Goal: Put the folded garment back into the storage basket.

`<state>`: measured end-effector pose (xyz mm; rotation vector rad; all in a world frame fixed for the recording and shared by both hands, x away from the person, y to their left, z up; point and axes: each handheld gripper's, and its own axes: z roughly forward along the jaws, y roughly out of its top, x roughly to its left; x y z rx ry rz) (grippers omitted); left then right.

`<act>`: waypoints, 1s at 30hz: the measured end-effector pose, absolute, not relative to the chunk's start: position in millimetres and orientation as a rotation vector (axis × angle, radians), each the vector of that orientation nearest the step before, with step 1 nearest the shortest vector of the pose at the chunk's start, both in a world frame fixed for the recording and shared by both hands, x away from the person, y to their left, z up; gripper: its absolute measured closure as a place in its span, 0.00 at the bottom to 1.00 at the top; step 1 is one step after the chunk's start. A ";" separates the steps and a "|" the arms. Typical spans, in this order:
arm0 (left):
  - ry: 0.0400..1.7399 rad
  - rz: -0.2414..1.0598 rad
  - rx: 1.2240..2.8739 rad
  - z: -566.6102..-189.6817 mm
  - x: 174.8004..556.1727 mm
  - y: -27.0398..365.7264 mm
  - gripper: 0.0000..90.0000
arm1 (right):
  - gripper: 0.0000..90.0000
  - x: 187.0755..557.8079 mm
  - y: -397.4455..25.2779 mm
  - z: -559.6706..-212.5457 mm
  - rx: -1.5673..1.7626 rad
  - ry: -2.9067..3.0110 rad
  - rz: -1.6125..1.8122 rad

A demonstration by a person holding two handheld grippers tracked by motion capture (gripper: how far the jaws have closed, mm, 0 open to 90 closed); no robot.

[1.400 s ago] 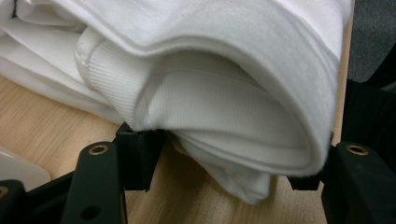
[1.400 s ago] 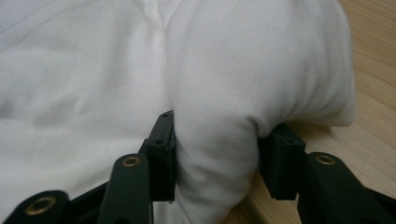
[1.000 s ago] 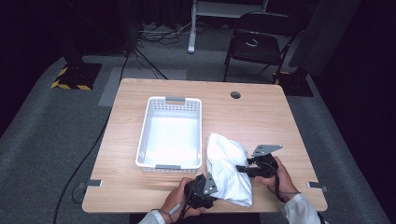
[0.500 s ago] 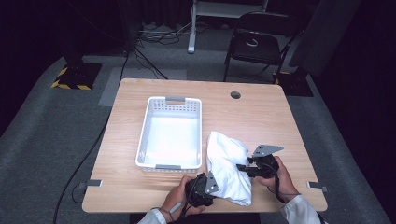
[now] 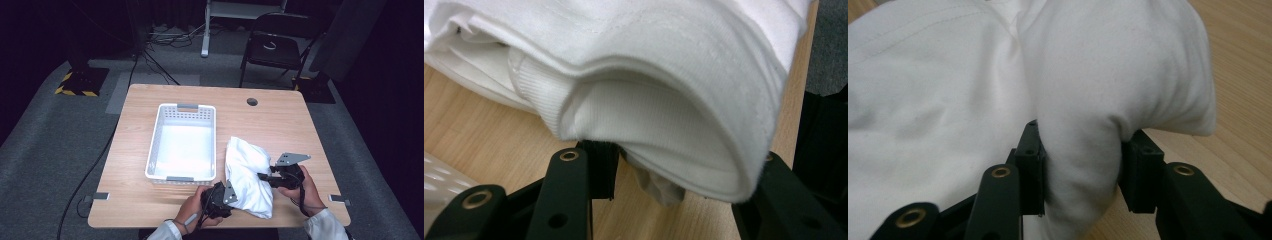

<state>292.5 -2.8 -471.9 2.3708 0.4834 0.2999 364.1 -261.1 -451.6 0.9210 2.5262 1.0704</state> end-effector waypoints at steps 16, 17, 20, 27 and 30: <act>0.463 0.314 2.367 -459.1 298.2 -10.5 0.64 | 0.66 365.3 -266.9 -435.6 0.928 2.495 1.052; 0.463 0.314 2.365 -458.8 298.5 -11.3 0.64 | 0.66 365.5 -267.3 -434.9 0.930 2.494 1.053; 0.458 0.321 2.363 -457.0 299.3 -12.6 0.64 | 0.66 366.0 -268.4 -433.2 0.928 2.492 1.051; 0.457 0.338 2.358 -449.8 301.3 -14.9 0.64 | 0.66 367.4 -270.9 -423.3 0.920 2.476 1.052; 0.455 0.348 2.355 -446.9 303.1 -14.8 0.65 | 0.66 368.8 -271.2 -419.9 0.923 2.472 1.054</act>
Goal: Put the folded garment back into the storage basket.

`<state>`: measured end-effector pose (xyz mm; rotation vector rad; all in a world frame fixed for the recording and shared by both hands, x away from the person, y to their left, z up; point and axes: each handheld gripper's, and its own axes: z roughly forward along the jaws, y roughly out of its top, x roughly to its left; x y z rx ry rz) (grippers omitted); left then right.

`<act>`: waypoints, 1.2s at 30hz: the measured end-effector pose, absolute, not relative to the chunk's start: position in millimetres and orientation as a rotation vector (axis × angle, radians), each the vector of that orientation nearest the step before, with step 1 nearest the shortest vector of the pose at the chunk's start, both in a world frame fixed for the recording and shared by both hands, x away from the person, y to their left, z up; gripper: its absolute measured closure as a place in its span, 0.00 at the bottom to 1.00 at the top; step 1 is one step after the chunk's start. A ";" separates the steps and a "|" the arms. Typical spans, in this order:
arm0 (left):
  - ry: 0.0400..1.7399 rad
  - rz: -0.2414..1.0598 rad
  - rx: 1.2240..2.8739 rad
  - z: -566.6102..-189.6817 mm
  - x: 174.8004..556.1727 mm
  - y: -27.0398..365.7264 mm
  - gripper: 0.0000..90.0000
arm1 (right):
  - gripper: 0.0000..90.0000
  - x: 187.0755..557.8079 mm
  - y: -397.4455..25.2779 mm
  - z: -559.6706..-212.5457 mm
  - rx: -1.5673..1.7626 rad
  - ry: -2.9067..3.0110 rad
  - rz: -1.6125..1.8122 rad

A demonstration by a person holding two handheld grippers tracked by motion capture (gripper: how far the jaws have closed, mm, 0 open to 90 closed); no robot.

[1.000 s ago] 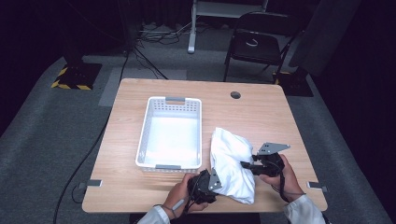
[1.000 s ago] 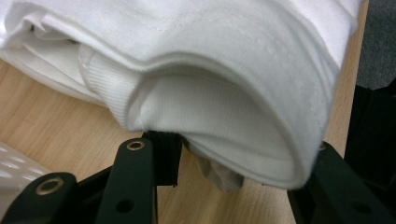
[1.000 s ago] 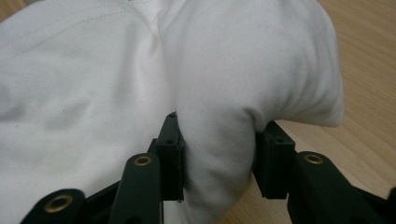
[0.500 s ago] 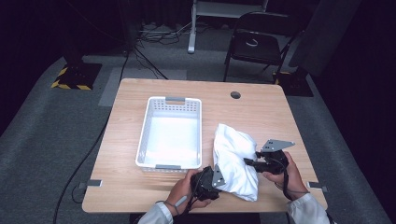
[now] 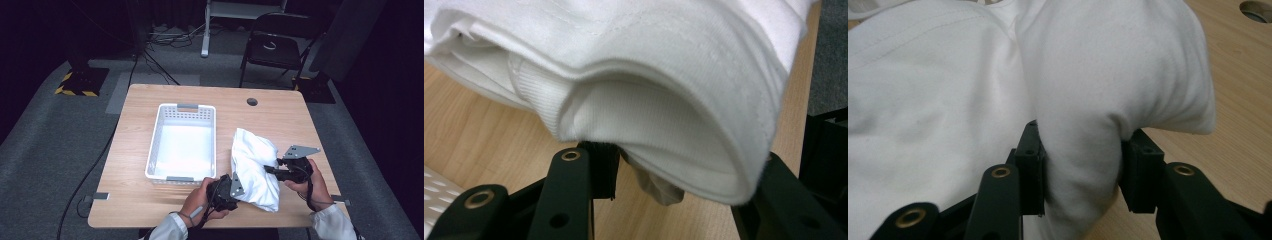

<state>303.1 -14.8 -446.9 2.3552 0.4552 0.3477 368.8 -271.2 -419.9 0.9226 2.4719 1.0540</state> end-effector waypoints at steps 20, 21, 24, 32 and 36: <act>0.474 0.385 2.316 -426.3 313.1 -5.3 0.65 | 0.66 379.5 -263.2 -391.9 0.904 2.437 1.072; 0.472 0.386 2.314 -425.4 313.7 -4.2 0.65 | 0.66 380.0 -262.1 -390.6 0.903 2.437 1.072; 0.479 0.398 2.317 -422.6 314.8 -1.3 0.65 | 0.66 382.5 -258.9 -386.8 0.892 2.434 1.074; 0.495 0.412 2.300 -416.1 319.8 8.3 0.65 | 0.66 389.2 -249.6 -378.6 0.880 2.434 1.081; 0.504 0.418 2.296 -412.9 320.2 13.4 0.65 | 0.66 391.9 -244.4 -374.5 0.865 2.436 1.082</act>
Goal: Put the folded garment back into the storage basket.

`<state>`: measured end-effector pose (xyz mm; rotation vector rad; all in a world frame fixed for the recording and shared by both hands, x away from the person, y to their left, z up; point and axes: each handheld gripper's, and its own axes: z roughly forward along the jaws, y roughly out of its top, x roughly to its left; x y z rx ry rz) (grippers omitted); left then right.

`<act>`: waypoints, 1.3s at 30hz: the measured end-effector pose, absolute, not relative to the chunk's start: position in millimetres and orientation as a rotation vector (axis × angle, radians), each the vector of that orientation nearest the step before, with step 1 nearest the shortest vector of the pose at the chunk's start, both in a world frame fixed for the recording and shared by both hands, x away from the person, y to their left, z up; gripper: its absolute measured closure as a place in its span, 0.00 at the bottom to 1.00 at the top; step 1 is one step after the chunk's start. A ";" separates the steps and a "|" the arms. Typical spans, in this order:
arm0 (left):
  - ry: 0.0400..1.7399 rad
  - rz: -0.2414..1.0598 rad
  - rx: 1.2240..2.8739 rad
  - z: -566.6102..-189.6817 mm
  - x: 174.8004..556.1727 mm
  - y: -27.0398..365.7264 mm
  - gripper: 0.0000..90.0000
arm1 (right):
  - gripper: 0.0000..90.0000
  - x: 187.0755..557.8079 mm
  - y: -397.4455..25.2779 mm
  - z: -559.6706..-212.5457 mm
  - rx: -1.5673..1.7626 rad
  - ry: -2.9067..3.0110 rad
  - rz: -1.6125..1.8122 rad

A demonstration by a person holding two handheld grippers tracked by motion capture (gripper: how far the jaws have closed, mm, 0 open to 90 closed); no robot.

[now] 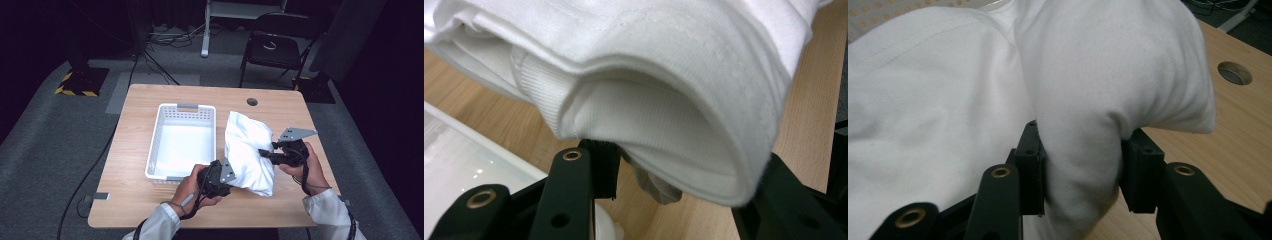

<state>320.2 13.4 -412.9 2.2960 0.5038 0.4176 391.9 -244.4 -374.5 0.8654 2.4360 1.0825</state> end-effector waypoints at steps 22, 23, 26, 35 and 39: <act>0.576 0.443 2.254 -412.5 318.7 43.9 0.65 | 0.66 399.5 -210.0 -362.8 0.798 2.450 1.078; 0.579 0.443 2.258 -412.4 318.4 45.4 0.65 | 0.66 400.0 -208.4 -362.4 0.792 2.452 1.080; 0.587 0.450 2.250 -411.0 318.5 50.2 0.65 | 0.66 401.0 -203.3 -360.9 0.783 2.454 1.082; 0.627 0.458 2.233 -415.6 318.4 62.6 0.64 | 0.66 406.9 -187.9 -359.8 0.757 2.475 1.073; 0.637 0.464 2.237 -415.2 317.7 68.5 0.64 | 0.66 408.7 -180.5 -361.4 0.743 2.483 1.072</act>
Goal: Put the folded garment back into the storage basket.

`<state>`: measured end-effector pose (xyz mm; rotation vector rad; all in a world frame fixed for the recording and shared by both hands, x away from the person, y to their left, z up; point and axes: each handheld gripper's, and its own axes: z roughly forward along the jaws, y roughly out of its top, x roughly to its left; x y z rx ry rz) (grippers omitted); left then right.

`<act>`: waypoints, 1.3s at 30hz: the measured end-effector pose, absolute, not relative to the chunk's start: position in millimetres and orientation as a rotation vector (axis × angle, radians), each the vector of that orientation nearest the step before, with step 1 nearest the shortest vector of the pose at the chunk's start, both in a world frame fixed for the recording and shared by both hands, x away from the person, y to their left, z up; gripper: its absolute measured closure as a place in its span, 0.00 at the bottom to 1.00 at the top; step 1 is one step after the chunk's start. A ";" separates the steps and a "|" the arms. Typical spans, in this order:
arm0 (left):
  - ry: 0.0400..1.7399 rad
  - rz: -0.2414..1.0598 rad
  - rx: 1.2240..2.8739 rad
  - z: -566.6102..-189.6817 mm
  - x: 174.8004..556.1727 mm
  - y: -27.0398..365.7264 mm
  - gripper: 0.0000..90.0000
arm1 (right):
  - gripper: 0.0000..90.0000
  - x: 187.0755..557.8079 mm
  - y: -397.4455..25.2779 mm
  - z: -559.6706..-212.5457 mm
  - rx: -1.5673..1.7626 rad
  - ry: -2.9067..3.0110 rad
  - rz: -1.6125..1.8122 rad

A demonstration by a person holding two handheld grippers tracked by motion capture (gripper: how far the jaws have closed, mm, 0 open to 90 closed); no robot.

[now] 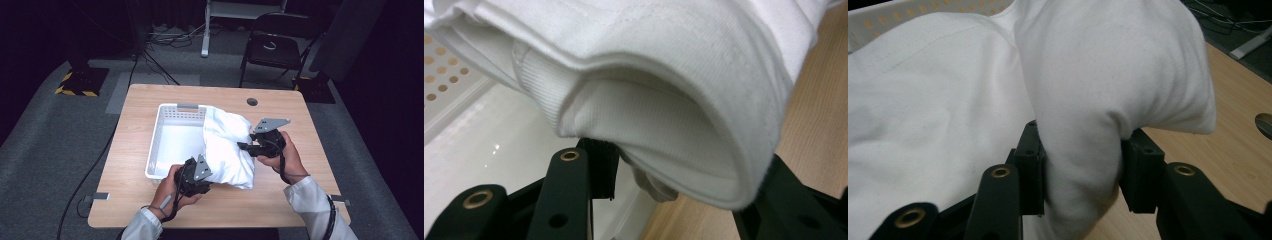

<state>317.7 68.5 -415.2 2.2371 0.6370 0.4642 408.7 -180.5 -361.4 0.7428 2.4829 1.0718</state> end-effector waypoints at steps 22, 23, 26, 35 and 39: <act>0.716 0.504 2.207 -412.4 321.4 104.2 0.65 | 0.66 425.2 -143.0 -358.5 0.734 2.510 1.111; 0.719 0.506 2.205 -412.5 321.5 105.8 0.65 | 0.66 426.1 -141.3 -358.3 0.735 2.513 1.114; 0.734 0.508 2.201 -413.5 321.5 109.6 0.64 | 0.66 428.9 -136.2 -358.1 0.729 2.521 1.115; 0.776 0.515 2.181 -418.1 323.2 121.1 0.64 | 0.66 434.4 -120.5 -359.4 0.713 2.533 1.099; 0.790 0.521 2.178 -418.4 323.9 125.3 0.64 | 0.66 436.7 -114.4 -358.9 0.710 2.538 1.092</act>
